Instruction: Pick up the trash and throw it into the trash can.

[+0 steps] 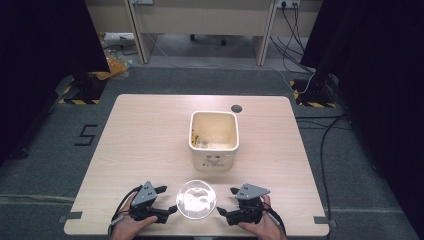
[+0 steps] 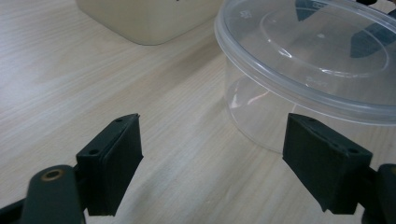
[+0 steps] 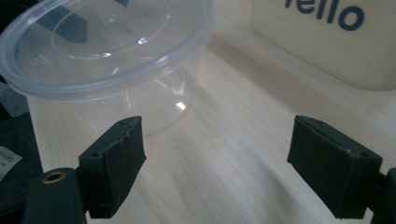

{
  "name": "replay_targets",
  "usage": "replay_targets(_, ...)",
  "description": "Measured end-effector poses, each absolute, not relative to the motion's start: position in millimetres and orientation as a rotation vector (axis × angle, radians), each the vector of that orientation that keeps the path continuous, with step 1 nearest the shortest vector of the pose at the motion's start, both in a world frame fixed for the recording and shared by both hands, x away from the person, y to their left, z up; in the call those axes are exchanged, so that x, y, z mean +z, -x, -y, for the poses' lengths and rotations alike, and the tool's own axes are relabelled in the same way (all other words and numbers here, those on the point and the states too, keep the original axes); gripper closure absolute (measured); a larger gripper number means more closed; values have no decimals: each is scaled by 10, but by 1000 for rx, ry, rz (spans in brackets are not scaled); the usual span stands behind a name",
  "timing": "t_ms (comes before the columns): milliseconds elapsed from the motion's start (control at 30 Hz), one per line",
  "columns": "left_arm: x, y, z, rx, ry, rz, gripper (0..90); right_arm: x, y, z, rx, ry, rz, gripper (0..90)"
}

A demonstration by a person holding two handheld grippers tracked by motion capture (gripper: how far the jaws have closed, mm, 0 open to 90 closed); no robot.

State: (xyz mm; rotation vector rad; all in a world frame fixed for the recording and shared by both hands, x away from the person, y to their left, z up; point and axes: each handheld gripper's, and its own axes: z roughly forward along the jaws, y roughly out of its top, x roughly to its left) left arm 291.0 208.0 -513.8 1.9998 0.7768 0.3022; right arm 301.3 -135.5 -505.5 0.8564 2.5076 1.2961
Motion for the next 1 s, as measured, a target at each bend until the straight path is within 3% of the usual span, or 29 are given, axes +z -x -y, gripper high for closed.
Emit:
replay_targets(267,-5114,-2884,-1989,286,-1994,-725,194,-5033,-3021,1264,1338,-778,-2528,183)
replay_targets(567,-5044,-2979,-1824,263,-1987,-529,215,-4956,-3058,1127,1379,-616,-2554,183)
replay_targets(1000,-4885,-2971,-1791,258,-1909,-482,229,-4883,-3090,1114,1453,-623,-2519,160)
